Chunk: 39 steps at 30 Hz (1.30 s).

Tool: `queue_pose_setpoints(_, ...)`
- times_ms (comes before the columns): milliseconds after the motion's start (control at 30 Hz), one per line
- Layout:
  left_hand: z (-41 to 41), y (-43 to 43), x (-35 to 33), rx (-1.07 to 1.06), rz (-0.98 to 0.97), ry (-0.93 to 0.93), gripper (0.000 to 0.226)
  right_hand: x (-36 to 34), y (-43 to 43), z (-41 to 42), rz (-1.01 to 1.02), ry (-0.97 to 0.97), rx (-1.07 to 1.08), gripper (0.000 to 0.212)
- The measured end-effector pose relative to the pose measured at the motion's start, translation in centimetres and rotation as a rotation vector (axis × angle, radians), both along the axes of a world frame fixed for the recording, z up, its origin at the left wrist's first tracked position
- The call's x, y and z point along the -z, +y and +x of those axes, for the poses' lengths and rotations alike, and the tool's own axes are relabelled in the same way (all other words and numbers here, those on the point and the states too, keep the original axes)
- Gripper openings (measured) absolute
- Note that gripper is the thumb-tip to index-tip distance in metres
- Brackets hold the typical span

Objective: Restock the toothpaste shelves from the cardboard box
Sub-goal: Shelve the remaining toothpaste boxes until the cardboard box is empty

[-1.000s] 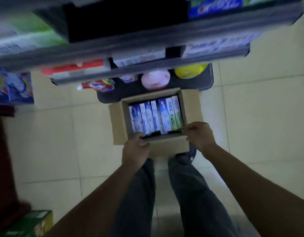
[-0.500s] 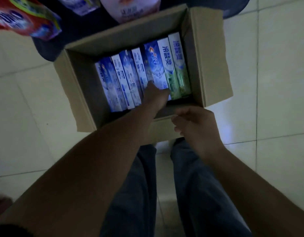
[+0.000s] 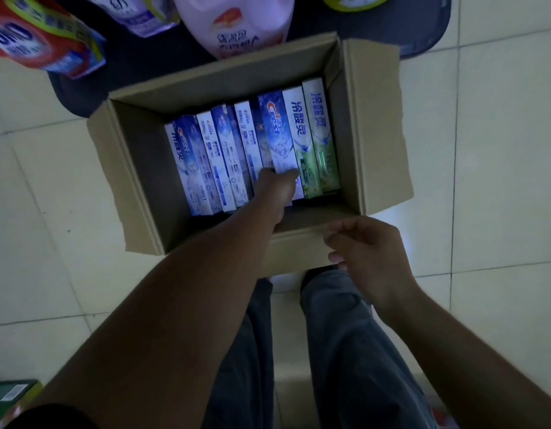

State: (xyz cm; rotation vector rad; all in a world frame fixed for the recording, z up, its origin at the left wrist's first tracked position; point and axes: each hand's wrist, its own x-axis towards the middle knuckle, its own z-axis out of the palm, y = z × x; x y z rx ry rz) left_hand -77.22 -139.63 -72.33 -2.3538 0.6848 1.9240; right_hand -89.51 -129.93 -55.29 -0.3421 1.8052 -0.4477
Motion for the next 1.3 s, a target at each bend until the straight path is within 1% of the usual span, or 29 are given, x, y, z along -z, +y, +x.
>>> queue_pose_setpoints(67, 0.0, -0.2, -0.2, -0.030, 0.013, 0.023, 0.070, -0.1, -0.4, 0.1, 0.010, -0.017, 0.031, 0.019)
queue_pose_setpoints(167, -0.4, -0.3, -0.3, -0.081, 0.010, 0.019, 0.084, -0.1, -0.8, 0.3, 0.019, -0.040, 0.059, 0.011)
queue_pose_setpoints(233, -0.5, -0.2, -0.3, -0.097, -0.002, 0.033, 0.085, 0.0, -1.0, 0.5, 0.022, -0.044, 0.052, 0.008)
queue_pose_setpoints(267, -0.4, 0.0, -0.2, -0.101, -0.014, 0.032, 0.079, 0.0, -1.0, 0.6, 0.024, -0.048, 0.052, 0.008)
queue_pose_setpoints(300, -0.2, 0.2, -0.3, -0.095, -0.031, 0.021, 0.069, 0.1, -1.0, 0.7, 0.025, -0.051, 0.053, 0.008)
queue_pose_setpoints(400, 0.4, 0.2, -1.6, -0.022, -0.070, 0.034, 0.024, 0.4, -1.0, 0.8, 0.031, -0.045, 0.064, 0.007)
queue_pose_setpoints(467, 1.1, 0.0, -3.5, -0.040, -0.022, 0.083, 0.028, 0.4, -1.0, 0.5, 0.036, -0.035, 0.102, 0.006)
queue_pose_setpoints(533, 2.0, 0.0, -6.3, -0.179, 0.053, 0.203, 0.023, 0.0, -1.2, 0.5, 0.030, -0.027, 0.165, 0.007)
queue_pose_setpoints(633, 3.7, 1.2, -10.5, -0.378, 0.150, 0.411, 0.022, -1.0, -1.7, 1.5, 0.068, -0.111, 0.208, 0.034)
queue_pose_setpoints(700, 4.6, 2.4, -12.7, -0.386, 0.179, 0.495, 0.013, -1.7, -2.2, 2.6, 0.083, -0.191, 0.179, 0.040)
queue_pose_setpoints(767, 4.8, 3.3, -14.4, -0.357, 0.186, 0.533, 0.008, -2.2, -2.3, 3.4, 0.041, -0.196, 0.166, 0.034)
queue_pose_setpoints(800, 4.8, 3.5, -14.8, -0.314, 0.186, 0.530, 0.010, -2.3, -2.2, 3.5, 0.010, -0.172, 0.197, 0.028)
queue_pose_setpoints(833, 4.9, 3.6, -14.8, -0.261, 0.184, 0.512, 0.017, -2.3, -2.0, 3.3, -0.011, -0.148, 0.235, 0.022)
queue_pose_setpoints(900, 4.5, 2.8, -14.1, -0.199, 0.151, 0.416, 0.041, -2.6, -1.4, 2.3, -0.023, -0.115, 0.291, 0.017)
queue_pose_setpoints(933, 4.2, 2.2, -13.4, -0.200, 0.126, 0.348, 0.049, -2.8, -1.2, 1.7, -0.025, -0.097, 0.300, 0.016)
queue_pose_setpoints(967, 3.7, 1.4, -12.3, -0.213, 0.094, 0.286, 0.047, -2.9, -1.0, 0.9, -0.032, -0.076, 0.298, 0.016)
queue_pose_setpoints(1000, 3.2, 0.7, -11.0, -0.211, 0.053, 0.223, 0.038, -3.0, -0.7, 0.2, -0.045, -0.056, 0.293, 0.016)
queue_pose_setpoints(1033, 2.5, 0.0, -9.6, -0.174, 0.010, 0.162, 0.028, -3.0, -0.3, -0.5, -0.064, -0.041, 0.290, 0.017)
queue_pose_setpoints(1067, 1.7, -0.5, -8.2, -0.106, -0.015, 0.115, 0.026, -3.0, 0.0, -1.2, -0.083, -0.028, 0.290, 0.017)
queue_pose_setpoints(1133, -0.3, -0.9, -5.3, 0.019, -0.007, 0.076, 0.043, -3.1, 0.6, -2.3, -0.103, -0.009, 0.294, 0.019)
queue_pose_setpoints(1167, -1.4, -0.9, -4.0, 0.064, 0.003, 0.080, 0.047, -3.0, 0.9, -2.7, -0.109, -0.006, 0.302, 0.019)
queue_pose_setpoints(1233, -3.3, -0.6, -2.3, 0.120, 0.005, 0.075, 0.044, -2.9, 1.6, -3.4, -0.110, -0.005, 0.312, 0.020)
queue_pose_setpoints(1300, -4.4, -0.1, -1.0, 0.088, -0.010, 0.067, 0.045, -2.7, 2.2, -3.8, -0.117, -0.007, 0.318, 0.025)
